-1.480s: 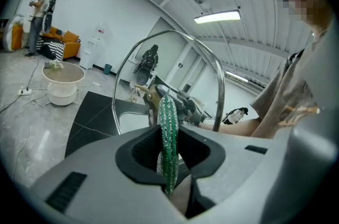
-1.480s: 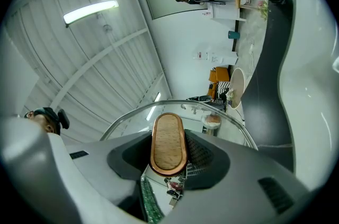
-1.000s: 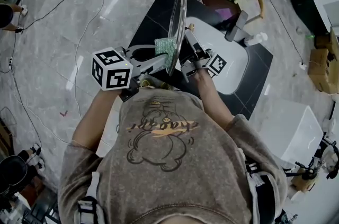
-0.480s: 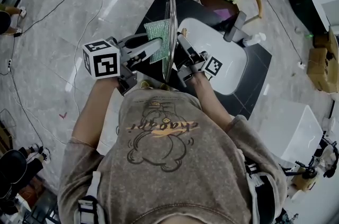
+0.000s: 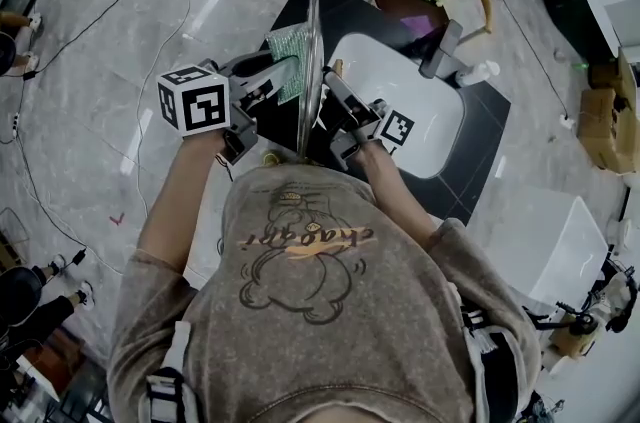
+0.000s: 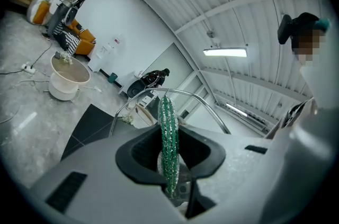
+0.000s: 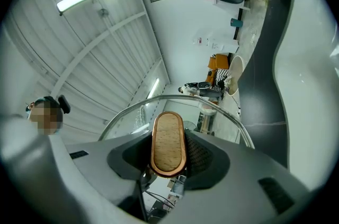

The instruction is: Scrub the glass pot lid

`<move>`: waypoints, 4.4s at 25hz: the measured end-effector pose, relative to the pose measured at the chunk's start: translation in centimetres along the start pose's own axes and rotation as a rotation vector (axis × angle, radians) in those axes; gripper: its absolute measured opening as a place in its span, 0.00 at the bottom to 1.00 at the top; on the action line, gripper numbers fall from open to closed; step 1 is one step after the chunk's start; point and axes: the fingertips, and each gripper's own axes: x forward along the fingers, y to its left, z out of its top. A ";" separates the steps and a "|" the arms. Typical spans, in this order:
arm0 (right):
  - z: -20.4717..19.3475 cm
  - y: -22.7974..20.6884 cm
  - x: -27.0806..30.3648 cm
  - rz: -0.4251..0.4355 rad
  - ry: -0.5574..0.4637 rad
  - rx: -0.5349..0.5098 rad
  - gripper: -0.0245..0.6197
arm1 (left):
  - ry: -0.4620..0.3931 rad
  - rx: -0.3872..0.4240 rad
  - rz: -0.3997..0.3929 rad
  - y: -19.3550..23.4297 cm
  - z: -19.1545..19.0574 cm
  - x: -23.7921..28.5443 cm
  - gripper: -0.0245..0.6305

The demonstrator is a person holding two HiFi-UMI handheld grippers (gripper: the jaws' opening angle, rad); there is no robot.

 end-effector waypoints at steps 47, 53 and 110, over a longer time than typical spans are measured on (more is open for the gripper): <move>-1.0 0.6 0.1 0.004 -0.016 0.017 0.32 | 0.215 -0.005 0.267 12.5 -9.4 4.1 0.17; 0.2 1.0 -0.1 0.011 -0.051 -0.011 0.32 | 0.265 -0.044 0.218 10.5 -11.6 4.1 0.17; -0.3 1.2 -0.4 0.042 -0.039 0.040 0.32 | 0.255 0.074 0.196 4.6 -7.9 2.2 0.17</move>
